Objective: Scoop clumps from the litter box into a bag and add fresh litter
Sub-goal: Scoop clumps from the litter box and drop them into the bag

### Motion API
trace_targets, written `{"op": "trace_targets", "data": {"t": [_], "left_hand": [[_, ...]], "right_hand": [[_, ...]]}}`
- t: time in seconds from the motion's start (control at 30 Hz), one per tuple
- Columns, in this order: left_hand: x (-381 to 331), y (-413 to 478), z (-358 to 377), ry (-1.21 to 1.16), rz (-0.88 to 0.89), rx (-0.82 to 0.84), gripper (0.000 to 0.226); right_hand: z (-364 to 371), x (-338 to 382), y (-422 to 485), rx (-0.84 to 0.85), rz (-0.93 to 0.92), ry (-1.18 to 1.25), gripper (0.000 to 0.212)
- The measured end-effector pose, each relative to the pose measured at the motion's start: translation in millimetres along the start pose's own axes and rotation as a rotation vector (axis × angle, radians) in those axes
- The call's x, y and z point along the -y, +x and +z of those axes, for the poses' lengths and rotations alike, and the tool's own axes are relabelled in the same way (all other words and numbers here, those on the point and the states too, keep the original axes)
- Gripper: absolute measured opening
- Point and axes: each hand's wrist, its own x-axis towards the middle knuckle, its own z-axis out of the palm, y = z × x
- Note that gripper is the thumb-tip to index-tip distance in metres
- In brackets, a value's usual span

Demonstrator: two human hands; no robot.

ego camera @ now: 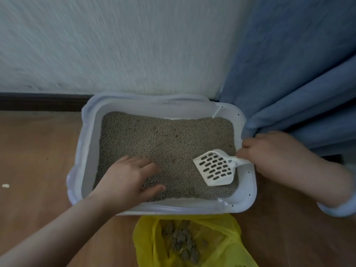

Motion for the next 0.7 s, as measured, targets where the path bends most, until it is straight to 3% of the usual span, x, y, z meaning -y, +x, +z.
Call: {"op": "trace_targets", "data": {"t": [0.2, 0.4, 0.53, 0.7], "left_hand": [[2, 0, 3, 0.049, -0.068, -0.031, 0.024], [13, -6, -9, 0.188, -0.264, -0.253, 0.029], [29, -17, -19, 0.267, -0.399, -0.257, 0.038], [26, -25, -26, 0.284, -0.448, -0.226, 0.053]], "right_hand": [[6, 19, 12, 0.130, -0.007, -0.022, 0.020], [12, 4, 18, 0.108, -0.023, 0.085, 0.027], [21, 7, 23, 0.170, -0.058, 0.253, 0.033], [26, 23, 33, 0.142, -0.099, 0.266, 0.036]]}}
